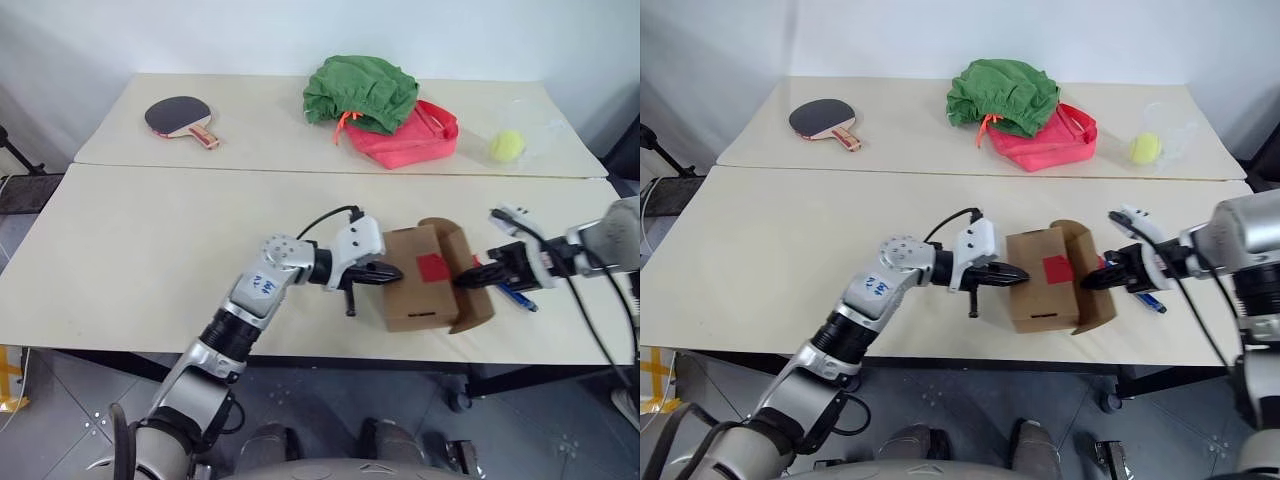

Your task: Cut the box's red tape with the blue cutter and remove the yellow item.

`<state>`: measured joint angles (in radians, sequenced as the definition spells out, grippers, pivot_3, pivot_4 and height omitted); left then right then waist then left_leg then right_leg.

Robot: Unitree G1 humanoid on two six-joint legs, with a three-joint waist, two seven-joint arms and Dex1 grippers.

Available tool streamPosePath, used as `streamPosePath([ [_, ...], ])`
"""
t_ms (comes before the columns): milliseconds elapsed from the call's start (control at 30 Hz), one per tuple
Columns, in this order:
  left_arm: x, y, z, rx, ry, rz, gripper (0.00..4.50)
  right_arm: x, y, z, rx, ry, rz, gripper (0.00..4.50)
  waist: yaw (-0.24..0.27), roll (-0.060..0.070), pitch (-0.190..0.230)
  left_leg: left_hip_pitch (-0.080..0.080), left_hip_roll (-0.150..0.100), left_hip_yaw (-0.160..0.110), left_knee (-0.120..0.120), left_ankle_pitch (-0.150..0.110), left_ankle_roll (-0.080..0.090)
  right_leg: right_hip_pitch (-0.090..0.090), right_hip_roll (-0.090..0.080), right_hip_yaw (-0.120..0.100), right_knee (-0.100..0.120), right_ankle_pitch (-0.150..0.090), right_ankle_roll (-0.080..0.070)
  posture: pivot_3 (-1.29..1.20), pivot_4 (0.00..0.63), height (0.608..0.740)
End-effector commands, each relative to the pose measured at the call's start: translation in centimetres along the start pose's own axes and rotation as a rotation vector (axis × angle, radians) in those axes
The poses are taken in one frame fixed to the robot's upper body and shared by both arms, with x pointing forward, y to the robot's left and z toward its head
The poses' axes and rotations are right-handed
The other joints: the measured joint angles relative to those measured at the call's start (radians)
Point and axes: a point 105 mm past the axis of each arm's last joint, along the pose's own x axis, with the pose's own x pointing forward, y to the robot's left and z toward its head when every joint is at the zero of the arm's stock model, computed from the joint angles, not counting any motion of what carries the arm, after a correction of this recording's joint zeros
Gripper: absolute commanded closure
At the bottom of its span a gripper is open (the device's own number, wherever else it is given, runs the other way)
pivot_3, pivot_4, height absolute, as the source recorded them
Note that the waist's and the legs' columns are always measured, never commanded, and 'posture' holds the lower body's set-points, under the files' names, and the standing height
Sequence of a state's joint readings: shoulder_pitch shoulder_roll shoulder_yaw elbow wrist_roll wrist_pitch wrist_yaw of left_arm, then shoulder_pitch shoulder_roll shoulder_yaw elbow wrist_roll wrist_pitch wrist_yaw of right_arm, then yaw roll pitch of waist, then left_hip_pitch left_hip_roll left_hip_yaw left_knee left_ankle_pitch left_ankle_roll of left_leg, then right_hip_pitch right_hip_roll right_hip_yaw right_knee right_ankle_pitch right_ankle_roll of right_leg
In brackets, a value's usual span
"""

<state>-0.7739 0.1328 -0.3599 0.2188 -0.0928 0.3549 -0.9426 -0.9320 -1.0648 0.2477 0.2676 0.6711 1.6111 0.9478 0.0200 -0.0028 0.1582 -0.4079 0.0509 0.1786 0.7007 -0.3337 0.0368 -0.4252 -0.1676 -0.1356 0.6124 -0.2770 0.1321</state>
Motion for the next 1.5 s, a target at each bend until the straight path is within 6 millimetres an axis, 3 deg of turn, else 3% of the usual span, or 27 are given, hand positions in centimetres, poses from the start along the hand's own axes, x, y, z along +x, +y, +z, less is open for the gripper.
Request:
streamPosePath([
  [33,2.2,-0.7,0.3,0.011,-0.022,-0.033,4.5,-3.5,1.5,0.6,-0.096,-0.027,-0.036,4.46,0.001,0.001,0.001,0.0,0.0,0.0,0.0,0.0,0.0,0.0,0.0,0.0,0.0,0.0,0.0,0.0,0.15,0.74],
  [233,4.0,-1.3,1.5,0.008,-0.1,-0.031,4.5,-6.3,3.5,-1.5,-0.176,0.071,-0.079,4.46,0.001,0.002,0.002,-0.001,0.001,0.0,-0.002,0.0,0.0,-0.002,0.0,0.0,-0.007,0.0,0.0,0.0,0.15,0.74],
  [400,3.7,-1.4,0.5,-0.02,-0.095,0.015,4.5,-6.0,5.2,-1.2,-0.22,0.094,-0.078,4.46,-0.008,0.002,0.003,-0.002,0.002,0.001,-0.002,-0.001,0.0,-0.002,0.0,-0.001,-0.007,0.0,0.0,0.0,0.15,0.74],
  [633,1.8,-0.5,-1.9,-0.052,-0.007,0.123,4.5,-4.9,5.1,0.4,-0.209,0.045,-0.19,4.46,-0.015,0.002,0.003,-0.002,0.003,0.001,-0.001,-0.001,0.0,-0.002,0.0,-0.001,-0.007,0.0,0.0,0.0,0.15,0.74],
  [900,-0.7,1.5,-1.1,-0.029,0.008,0.194,4.5,-4.4,4.3,2.2,-0.126,-0.117,-0.294,4.46,-0.021,0.001,0.002,-0.001,0.007,0.002,0.001,-0.001,0.0,-0.002,0.001,-0.002,-0.003,0.0,-0.001,0.0,0.15,0.74],
  [1000,-1.6,2.0,0.5,-0.021,-0.028,0.173,4.5,-4.4,3.8,2.8,-0.105,-0.168,-0.33,4.46,-0.02,0.001,0.003,-0.002,0.007,0.002,0.001,-0.001,0.001,-0.002,0.001,-0.001,-0.002,0.0,-0.001,0.0,0.15,0.74],
  [1200,-2.3,0.4,6.6,0.015,-0.176,-0.017,4.5,-4.1,3.3,3.2,-0.082,-0.24,-0.362,4.46,-0.019,0.001,0.003,-0.005,0.007,0.002,0.001,-0.001,0.001,-0.003,0.002,-0.002,-0.001,0.001,0.0,0.0,0.15,0.74],
  [1400,-2.6,-0.4,8.9,0.062,-0.172,-0.124,4.5,-4.0,3.5,3.4,-0.095,-0.286,-0.385,4.46,-0.016,0.0,0.003,-0.005,0.004,0.002,0.0,-0.001,0.001,-0.004,0.003,-0.002,-0.003,0.001,0.0,0.0,0.15,0.74],
  [1500,-1.3,-0.2,8.2,0.084,-0.122,-0.121,4.5,-4.0,3.4,3.4,-0.091,-0.298,-0.394,4.46,-0.013,0.0,0.003,-0.006,0.003,0.002,0.001,0.0,0.001,-0.003,0.003,-0.002,-0.003,0.001,0.001,0.0,0.15,0.74],
])
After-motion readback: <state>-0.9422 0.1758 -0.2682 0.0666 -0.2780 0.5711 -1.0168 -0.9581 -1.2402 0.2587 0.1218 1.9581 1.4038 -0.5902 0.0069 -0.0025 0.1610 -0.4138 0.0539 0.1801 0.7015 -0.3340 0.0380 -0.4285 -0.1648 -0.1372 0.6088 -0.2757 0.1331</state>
